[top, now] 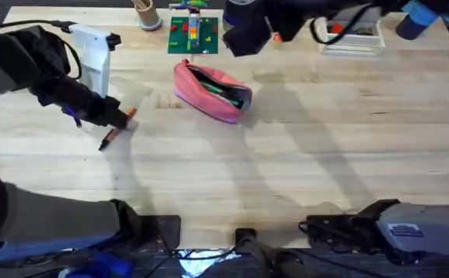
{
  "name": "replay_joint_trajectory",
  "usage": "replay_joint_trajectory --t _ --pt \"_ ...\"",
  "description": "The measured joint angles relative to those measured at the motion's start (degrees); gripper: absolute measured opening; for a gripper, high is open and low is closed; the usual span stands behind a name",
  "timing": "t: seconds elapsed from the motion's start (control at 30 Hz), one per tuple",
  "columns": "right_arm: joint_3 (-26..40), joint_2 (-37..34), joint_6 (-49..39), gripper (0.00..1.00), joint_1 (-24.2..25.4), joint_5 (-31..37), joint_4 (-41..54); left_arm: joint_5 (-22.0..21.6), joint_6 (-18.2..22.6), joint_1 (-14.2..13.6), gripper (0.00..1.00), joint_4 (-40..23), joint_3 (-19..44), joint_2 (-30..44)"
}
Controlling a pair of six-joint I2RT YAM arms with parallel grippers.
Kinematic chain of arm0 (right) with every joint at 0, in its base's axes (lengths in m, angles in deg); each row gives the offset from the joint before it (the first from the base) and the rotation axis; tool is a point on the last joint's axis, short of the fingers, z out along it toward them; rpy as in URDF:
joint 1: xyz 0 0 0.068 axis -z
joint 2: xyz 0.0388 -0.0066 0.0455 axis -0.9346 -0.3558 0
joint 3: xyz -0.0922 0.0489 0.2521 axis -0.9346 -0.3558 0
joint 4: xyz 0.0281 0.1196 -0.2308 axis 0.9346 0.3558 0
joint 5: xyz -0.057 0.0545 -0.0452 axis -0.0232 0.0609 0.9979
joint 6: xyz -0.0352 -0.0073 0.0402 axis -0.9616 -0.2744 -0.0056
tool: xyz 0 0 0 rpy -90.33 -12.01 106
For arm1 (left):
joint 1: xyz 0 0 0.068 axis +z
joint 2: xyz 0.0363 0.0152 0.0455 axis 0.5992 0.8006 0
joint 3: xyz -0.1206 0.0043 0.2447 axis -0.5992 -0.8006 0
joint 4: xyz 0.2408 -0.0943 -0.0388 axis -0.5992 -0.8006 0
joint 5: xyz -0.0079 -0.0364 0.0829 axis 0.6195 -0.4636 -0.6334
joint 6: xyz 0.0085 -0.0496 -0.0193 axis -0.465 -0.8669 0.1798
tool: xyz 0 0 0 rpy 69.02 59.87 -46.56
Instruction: Unzip the bag, pick up the pens from the table one at a time and place them inside, then zip the bag closed.
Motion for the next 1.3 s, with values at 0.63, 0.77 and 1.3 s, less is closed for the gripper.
replay_joint_trajectory --t 0.63,0.77,1.3 --pt "0.0 8.0 0.2 0.997 0.0 2.5 16.7 1.7 -0.4 -5.2 0.041 -8.9 15.0 3.0" --pt "0.0 9.8 0.2 0.997 0.0 2.6 19.9 2.1 -0.3 -9.5 0.042 -9.7 18.7 3.0" --pt "0.0 16.8 0.4 0.997 0.0 2.8 27.3 12.7 6.8 -24.9 0.042 -4.3 27.6 3.0"
